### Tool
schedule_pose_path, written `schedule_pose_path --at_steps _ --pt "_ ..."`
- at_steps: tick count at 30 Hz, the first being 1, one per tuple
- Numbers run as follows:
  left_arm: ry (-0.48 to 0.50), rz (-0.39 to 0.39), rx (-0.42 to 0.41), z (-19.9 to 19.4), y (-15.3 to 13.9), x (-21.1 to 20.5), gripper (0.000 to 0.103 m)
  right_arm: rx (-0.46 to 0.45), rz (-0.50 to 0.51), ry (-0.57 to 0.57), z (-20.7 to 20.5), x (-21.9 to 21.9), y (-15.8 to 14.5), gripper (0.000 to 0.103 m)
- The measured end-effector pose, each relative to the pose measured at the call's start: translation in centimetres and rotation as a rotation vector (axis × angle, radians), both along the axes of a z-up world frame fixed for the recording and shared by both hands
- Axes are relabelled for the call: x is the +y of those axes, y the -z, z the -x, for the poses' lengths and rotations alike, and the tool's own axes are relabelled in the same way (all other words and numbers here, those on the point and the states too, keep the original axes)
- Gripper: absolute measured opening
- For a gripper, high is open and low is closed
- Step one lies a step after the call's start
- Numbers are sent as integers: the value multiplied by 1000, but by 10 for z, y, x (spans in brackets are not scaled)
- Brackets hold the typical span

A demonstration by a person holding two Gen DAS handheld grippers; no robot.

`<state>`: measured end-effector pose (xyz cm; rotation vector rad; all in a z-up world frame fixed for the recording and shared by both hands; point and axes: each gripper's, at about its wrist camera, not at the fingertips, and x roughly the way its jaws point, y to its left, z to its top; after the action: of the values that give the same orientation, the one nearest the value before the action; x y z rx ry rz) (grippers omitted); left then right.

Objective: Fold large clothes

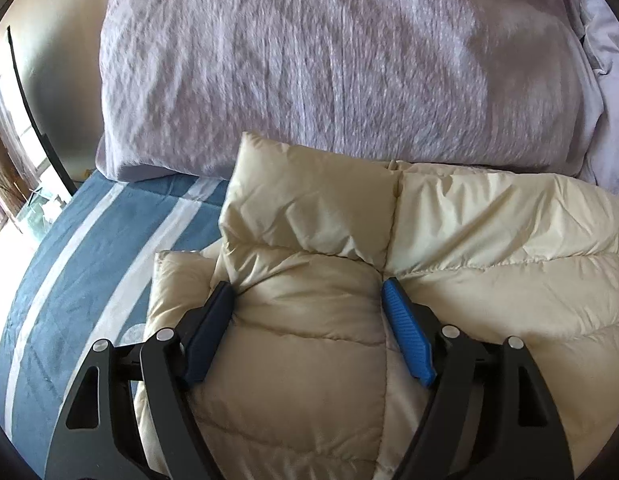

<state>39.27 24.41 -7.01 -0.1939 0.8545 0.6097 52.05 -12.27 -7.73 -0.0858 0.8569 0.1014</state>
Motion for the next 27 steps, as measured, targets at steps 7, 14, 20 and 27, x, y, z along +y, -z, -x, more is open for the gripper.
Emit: schedule_pose_path --at_steps 7,14,20,27 --pt "20 7 -74 22 -37 -29 77 -32 -85 -33 25 14 -45 97" --pt "135 -108 -117 -5 -65 -101 88 -89 -80 -205 51 92 -62 101" --pt "125 -132 -38 -39 -41 -113 88 -72 -56 -204 35 117 -43 101" --pt "87 -90 -15 -45 -15 -93 88 -23 3 -237 26 137 -16 101"
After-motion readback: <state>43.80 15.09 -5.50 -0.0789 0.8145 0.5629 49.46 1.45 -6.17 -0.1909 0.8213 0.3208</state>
